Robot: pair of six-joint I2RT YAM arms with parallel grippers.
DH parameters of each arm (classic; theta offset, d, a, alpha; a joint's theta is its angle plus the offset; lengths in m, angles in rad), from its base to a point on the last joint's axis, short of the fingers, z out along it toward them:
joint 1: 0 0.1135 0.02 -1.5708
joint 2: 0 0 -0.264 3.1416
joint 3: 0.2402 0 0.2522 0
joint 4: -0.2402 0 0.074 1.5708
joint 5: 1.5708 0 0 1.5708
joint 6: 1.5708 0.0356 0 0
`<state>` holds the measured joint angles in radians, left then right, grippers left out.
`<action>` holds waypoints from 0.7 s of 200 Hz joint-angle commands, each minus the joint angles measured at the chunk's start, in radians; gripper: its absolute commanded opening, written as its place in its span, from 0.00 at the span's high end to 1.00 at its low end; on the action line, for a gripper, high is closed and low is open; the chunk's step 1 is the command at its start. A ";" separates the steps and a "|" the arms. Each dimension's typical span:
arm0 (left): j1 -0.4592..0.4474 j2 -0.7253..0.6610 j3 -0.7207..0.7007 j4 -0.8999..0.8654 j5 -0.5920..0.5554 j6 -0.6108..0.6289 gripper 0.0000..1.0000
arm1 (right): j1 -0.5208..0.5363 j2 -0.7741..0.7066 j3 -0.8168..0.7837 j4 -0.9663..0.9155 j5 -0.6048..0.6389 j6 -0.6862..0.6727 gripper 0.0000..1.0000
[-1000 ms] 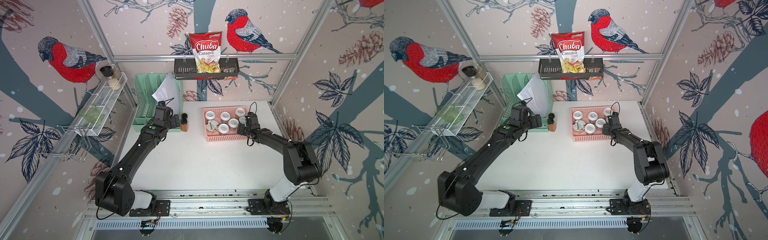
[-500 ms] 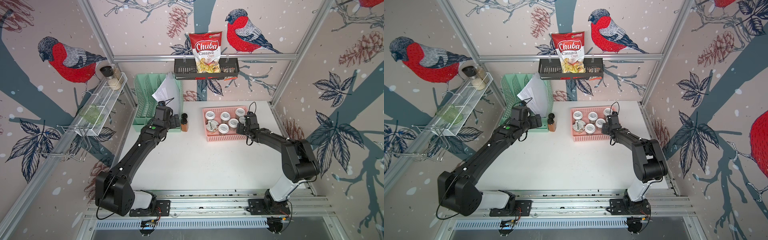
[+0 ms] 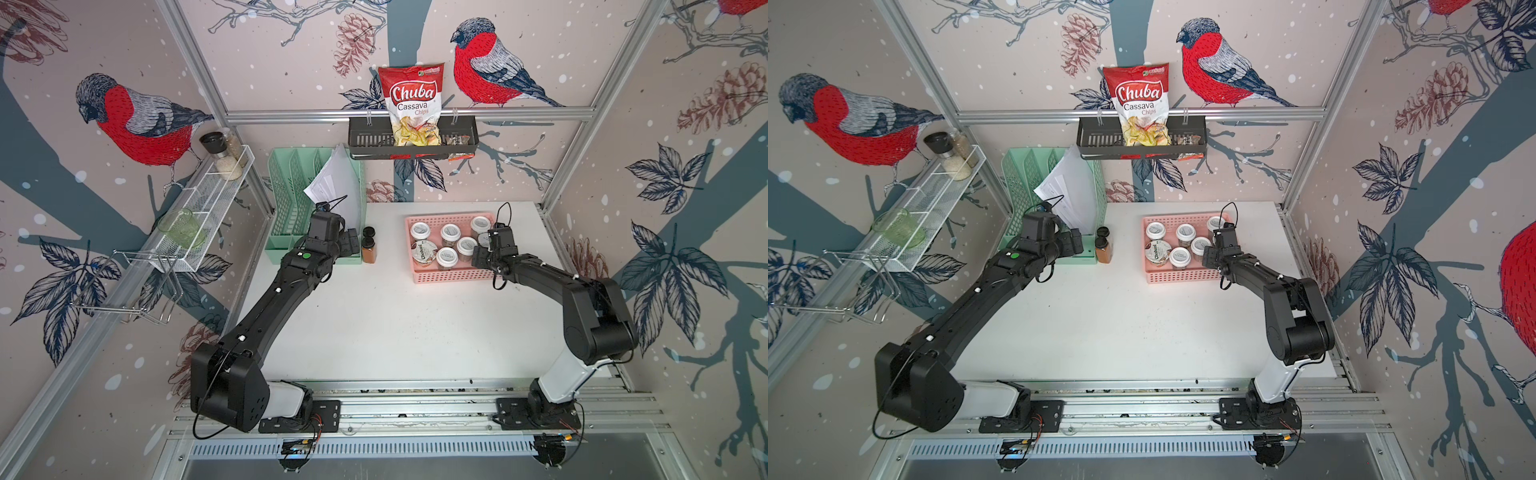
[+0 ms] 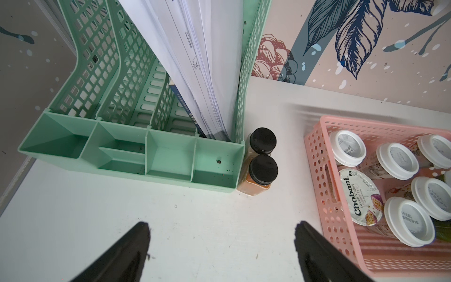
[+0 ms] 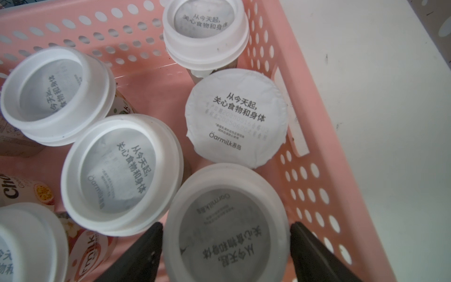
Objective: Put the yogurt in the basket
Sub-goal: Place the yogurt in the basket.
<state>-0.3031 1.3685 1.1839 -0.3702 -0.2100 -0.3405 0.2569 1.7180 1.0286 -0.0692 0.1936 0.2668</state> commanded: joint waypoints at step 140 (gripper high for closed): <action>0.003 -0.094 -0.064 0.129 -0.002 0.046 0.04 | 0.014 -0.266 -0.004 0.020 0.082 -0.023 0.05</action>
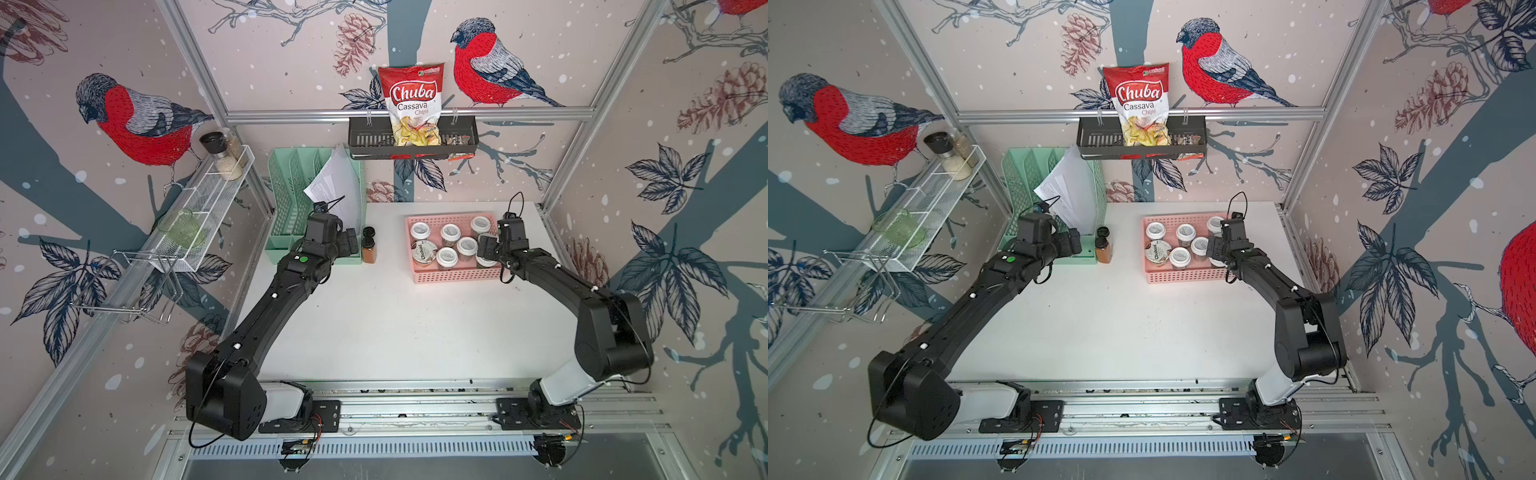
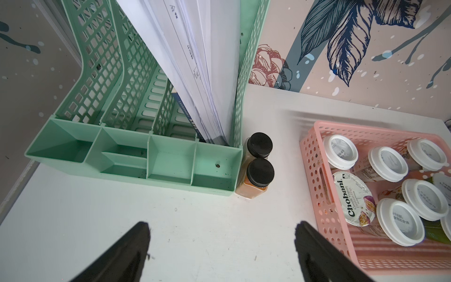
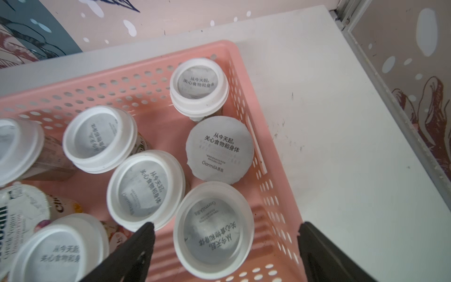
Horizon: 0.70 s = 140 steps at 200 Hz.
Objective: Put the yogurt in the basket
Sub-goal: Place the yogurt in the basket, then reset both arms
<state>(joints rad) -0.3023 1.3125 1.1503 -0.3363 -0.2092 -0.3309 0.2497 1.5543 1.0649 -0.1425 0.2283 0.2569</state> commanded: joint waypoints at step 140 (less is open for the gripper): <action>0.165 -0.152 -0.738 0.920 0.006 0.310 0.05 | -0.027 -0.260 -0.861 1.201 0.182 -0.229 0.00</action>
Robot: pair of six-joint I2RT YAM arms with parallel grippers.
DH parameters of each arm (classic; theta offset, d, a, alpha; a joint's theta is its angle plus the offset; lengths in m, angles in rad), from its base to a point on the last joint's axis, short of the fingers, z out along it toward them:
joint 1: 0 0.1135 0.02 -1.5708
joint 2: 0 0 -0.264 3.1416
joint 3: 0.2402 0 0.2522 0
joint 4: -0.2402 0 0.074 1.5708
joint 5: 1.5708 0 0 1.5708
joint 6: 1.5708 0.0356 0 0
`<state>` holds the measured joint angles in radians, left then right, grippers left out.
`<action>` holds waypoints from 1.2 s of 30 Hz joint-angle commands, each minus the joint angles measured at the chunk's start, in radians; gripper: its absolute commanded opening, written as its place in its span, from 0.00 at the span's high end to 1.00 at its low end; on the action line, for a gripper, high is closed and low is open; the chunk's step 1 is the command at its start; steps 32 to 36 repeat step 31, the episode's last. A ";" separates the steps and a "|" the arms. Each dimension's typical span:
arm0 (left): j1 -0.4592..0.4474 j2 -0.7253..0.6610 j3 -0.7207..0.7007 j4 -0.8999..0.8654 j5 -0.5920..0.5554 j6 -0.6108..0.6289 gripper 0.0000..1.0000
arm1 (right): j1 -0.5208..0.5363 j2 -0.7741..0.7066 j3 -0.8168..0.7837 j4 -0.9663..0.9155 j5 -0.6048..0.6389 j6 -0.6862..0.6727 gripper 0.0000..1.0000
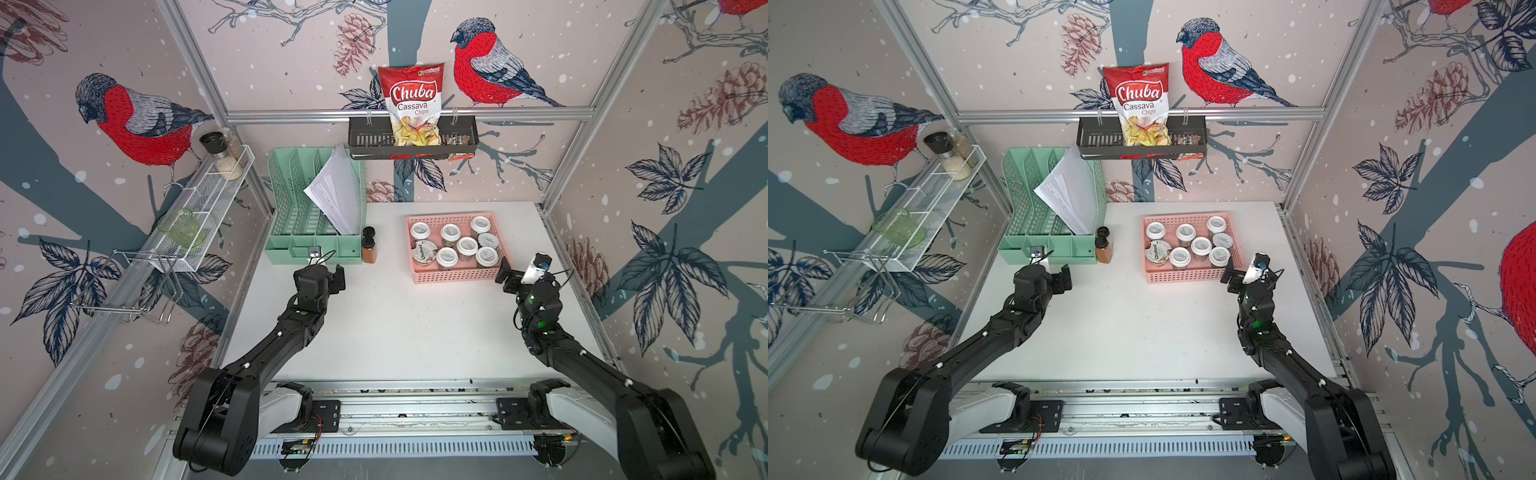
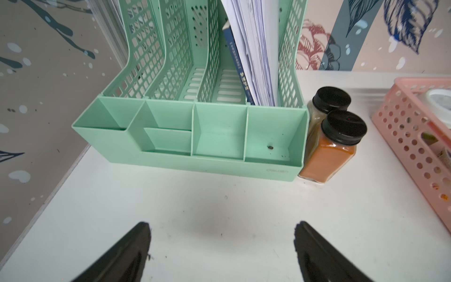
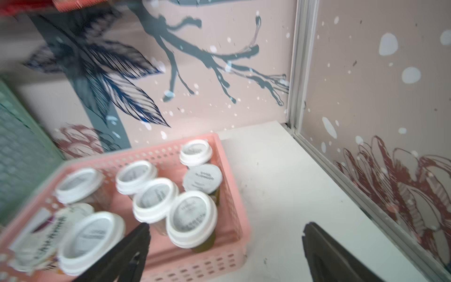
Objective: Put the yogurt in the basket
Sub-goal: Reset both arms
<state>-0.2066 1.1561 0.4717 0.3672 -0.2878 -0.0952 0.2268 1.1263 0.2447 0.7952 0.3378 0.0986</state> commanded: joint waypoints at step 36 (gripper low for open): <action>0.199 0.375 -0.195 0.798 0.213 0.071 0.04 | -0.219 0.375 -0.014 0.414 -0.245 -0.036 0.00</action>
